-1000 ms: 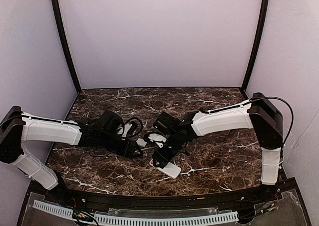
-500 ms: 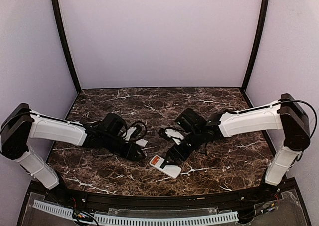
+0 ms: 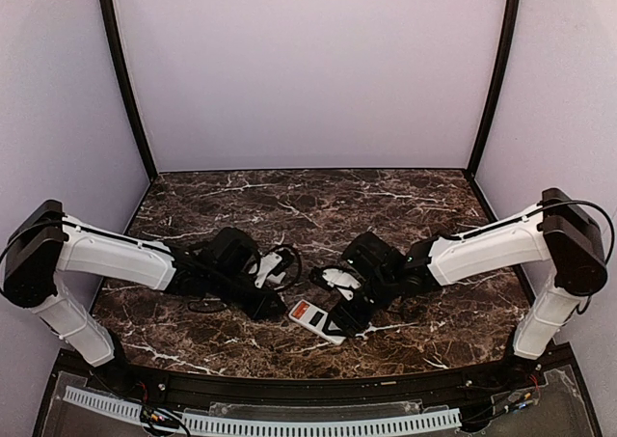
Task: Load the batteries into the remote control
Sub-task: Press the battery in the battery compartment.
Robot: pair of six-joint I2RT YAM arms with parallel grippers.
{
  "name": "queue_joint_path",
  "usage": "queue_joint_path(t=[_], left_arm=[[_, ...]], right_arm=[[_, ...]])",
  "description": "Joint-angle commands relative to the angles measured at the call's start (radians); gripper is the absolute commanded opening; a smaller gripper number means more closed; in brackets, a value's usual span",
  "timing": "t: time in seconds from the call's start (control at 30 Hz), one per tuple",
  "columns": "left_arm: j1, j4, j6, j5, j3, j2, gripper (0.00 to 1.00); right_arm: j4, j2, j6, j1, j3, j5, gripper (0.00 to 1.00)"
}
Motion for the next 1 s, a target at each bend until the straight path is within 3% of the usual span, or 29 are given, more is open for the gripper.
queue_joint_path(t=[0.0,0.3,0.97], left_arm=[[-0.024,-0.031,0.049,-0.064,0.047,0.014,0.07],[-0.060,-0.088,0.065,-0.113,0.116,0.085,0.04],[-0.105,-0.162,0.098,-0.134,0.194,0.149,0.03]], right_arm=[[0.046,-0.019,0.001,0.019,-0.034,0.054,0.66],[0.104,-0.051,0.018,0.057,-0.101,0.132,0.66],[0.137,-0.028,0.030,0.091,-0.133,0.155,0.63]])
